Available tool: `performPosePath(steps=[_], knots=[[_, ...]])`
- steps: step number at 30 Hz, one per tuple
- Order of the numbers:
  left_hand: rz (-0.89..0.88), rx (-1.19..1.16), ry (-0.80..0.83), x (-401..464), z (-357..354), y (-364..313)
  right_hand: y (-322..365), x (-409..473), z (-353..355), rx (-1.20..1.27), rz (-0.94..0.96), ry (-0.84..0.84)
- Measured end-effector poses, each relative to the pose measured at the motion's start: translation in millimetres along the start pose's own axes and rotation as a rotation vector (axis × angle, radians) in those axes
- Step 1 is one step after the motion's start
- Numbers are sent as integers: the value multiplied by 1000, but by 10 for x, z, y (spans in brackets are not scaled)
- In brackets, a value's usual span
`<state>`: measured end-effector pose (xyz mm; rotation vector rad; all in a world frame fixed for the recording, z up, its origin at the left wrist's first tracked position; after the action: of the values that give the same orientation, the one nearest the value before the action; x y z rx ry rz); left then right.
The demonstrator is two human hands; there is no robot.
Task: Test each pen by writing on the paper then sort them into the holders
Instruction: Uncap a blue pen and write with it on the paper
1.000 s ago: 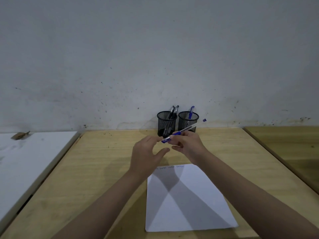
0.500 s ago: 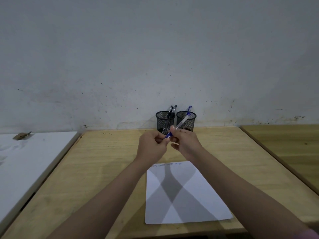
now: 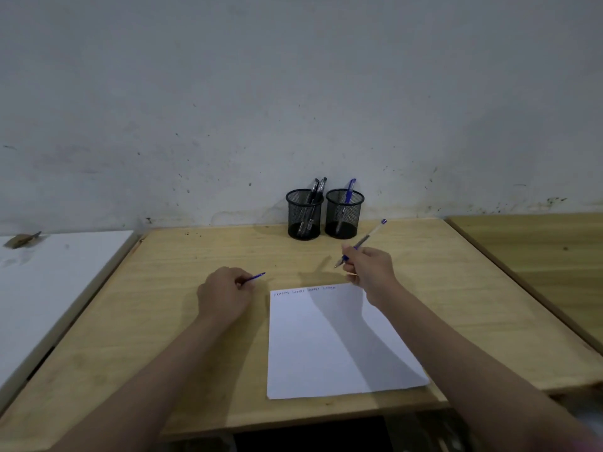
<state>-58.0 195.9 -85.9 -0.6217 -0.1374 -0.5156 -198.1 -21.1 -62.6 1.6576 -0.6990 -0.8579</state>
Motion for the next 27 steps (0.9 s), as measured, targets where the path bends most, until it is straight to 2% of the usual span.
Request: performPosePath(steps=[2,8,11,14,16,20,27], knots=[[-26,77,-8,11,-54,58,-76,-43,17,-6,73,4],[-44,67,-17,-25,-120,84,-256,-142,105,-71,210,-2],[-211,-33,16,-152,-58,64,-327,-141,142,-91,269,-14],[-411,-166,166,-378,14,9,-350,-105,149,-69,283,17],[-487,-126,251,-483,-7,18,-338,-79,149,-60,262,32],[-458,3,382,-511,-68,44,-298,-32,143,-85,245,6],[-440,42,402,-536,-65,11,-263,26,99,-189,313,-9]])
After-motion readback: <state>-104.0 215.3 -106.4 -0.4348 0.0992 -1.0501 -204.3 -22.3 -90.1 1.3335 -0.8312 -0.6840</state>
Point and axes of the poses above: each hand's wrist, its own x-axis towards the middle knuckle, its own z-axis out of the back of the hand, y = z × x, the point moved 2 cm from there along x, towards the middle knuckle, and after that the axes turned 5 degrees about x, right-handed, at the moved point
